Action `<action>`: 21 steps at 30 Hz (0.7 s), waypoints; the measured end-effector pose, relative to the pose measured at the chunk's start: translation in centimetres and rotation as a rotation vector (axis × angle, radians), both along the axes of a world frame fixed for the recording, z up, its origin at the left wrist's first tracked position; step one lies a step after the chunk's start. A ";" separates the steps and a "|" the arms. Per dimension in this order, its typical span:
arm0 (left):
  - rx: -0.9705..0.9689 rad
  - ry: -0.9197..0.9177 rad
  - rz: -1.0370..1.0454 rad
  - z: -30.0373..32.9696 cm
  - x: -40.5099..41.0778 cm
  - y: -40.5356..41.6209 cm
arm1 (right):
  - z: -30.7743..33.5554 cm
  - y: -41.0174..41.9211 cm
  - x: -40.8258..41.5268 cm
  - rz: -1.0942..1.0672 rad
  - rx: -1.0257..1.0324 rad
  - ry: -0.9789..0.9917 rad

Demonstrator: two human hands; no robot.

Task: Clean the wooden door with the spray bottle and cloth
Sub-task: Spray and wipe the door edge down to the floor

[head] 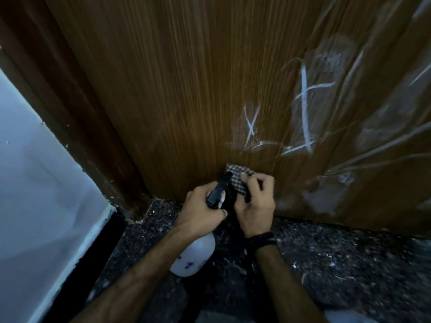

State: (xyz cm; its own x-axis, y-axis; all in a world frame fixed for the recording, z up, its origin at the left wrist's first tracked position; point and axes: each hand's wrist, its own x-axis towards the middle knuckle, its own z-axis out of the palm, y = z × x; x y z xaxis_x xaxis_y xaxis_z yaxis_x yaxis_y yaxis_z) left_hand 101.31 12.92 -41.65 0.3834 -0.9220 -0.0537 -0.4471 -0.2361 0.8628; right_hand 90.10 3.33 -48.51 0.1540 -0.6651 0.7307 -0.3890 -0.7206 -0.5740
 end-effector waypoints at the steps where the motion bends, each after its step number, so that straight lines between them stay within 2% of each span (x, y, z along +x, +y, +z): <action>1: -0.004 0.014 0.009 0.1 -0.1 0.0 | -0.2 0.3 0.2 0.020 0.017 0.017; 4: -0.040 0.120 0.051 0.5 -0.4 0.4 | 1.5 0.5 0.4 -0.052 0.010 -0.160; 7: -0.073 0.205 0.062 0.9 -0.2 0.9 | 5.6 -0.6 -0.1 -0.291 -0.083 -0.459; 9: -0.077 0.224 0.062 1.1 0.1 1.1 | 6.9 -1.5 -0.3 -0.377 -0.152 -0.498; 12: -0.071 0.225 0.083 1.5 0.1 1.3 | 4.5 -0.9 0.4 -0.253 -0.152 -0.314; 15: -0.054 0.215 0.089 1.9 -0.3 1.3 | 0.2 0.2 1.4 -0.009 -0.078 0.091; 17: -0.042 0.214 0.102 2.0 -0.5 1.3 | -1.7 0.7 2.0 0.070 -0.042 0.294; 19: -0.039 0.227 0.109 2.0 -0.7 1.5 | -2.7 1.0 2.2 0.064 0.012 0.350; 21: -0.040 0.251 0.107 1.9 -0.8 1.8 | -2.6 1.4 2.4 0.030 0.060 0.253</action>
